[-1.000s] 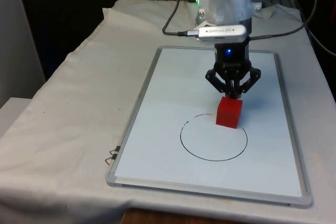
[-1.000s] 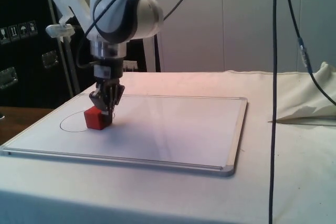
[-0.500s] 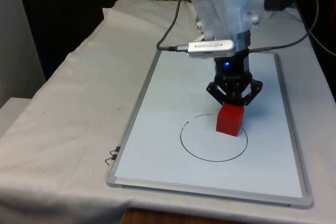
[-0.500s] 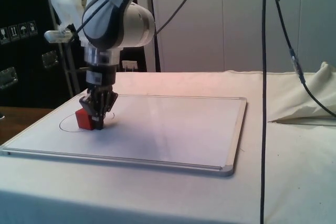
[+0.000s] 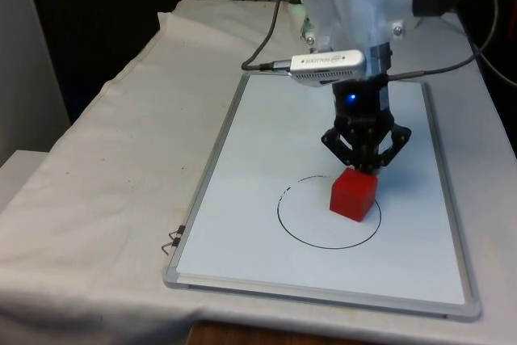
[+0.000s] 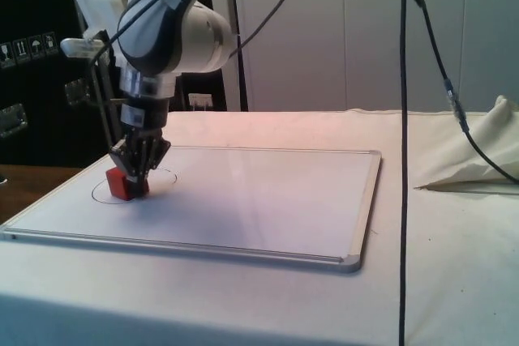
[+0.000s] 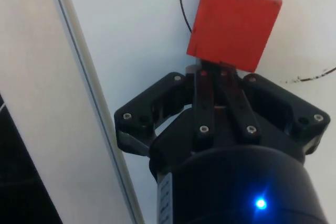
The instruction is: Push the cube into the marked area.
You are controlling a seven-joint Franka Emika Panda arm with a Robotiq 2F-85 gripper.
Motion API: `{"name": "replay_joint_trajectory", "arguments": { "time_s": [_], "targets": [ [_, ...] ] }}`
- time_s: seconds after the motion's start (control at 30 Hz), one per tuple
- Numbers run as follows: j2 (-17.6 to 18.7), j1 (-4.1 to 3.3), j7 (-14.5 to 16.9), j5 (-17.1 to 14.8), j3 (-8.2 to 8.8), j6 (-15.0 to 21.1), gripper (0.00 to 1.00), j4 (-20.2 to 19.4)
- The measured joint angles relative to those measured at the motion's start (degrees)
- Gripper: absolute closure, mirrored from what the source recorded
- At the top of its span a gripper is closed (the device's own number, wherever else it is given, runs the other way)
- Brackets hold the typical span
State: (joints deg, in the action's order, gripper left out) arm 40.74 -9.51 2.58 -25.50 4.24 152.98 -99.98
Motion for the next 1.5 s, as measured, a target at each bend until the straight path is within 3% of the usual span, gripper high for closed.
{"name": "replay_joint_trajectory", "arguments": {
  "time_s": [0.43, 0.8, 1.5],
  "targets": [
    [-0.74, 0.0, -0.29, 0.34, 0.23, -1.03, 1.0, 0.86],
    [-5.21, -0.57, -0.29, 5.04, 0.17, -2.29, 1.0, -2.86],
    [-11.23, -0.57, -0.4, 11.75, 0.23, -6.19, 1.0, -5.04]
  ]
}}
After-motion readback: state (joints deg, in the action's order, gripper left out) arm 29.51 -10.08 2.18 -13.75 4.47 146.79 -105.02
